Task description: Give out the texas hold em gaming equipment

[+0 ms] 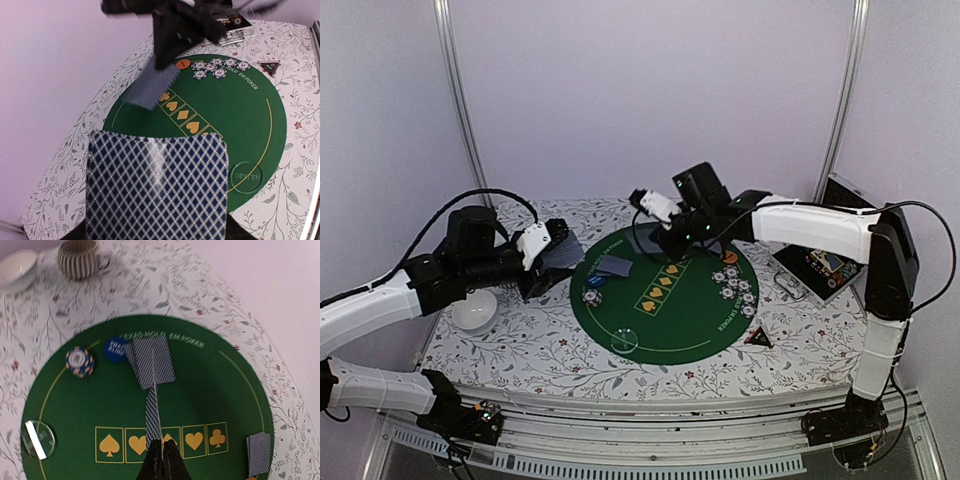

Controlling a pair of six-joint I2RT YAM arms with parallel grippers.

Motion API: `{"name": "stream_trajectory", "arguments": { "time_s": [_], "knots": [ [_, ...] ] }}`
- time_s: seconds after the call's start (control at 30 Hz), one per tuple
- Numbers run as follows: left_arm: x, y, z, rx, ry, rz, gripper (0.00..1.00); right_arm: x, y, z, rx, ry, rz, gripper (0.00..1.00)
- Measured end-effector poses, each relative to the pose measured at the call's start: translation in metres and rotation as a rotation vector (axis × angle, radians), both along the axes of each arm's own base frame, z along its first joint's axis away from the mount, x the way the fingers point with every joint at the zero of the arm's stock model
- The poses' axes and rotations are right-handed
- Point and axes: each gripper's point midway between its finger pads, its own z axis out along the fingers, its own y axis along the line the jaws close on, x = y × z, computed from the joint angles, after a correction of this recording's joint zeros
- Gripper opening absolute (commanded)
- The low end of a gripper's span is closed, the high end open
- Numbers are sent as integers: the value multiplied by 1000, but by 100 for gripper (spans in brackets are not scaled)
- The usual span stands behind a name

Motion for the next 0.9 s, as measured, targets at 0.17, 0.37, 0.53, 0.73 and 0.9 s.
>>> {"name": "stream_trajectory", "arguments": {
  "time_s": [0.17, 0.37, 0.53, 0.73, 0.9],
  "knots": [
    [0, 0, 2, -5, -6, 1, 56, -36, 18, -117, -275, -54, 190, 2],
    [0, 0, 2, -5, -6, 2, 56, -26, 39, -112, -295, -246, 292, 2],
    [0, 0, 2, -5, -6, 2, 56, -23, 30, -128, -370, -335, 326, 2],
    [0, 0, 1, -5, -4, 1, 56, -46, 10, -172, -494, -316, 409, 2],
    [0, 0, 1, -4, -3, 1, 56, -69, 2, -194, -558, -280, 492, 2]
  ]
}}
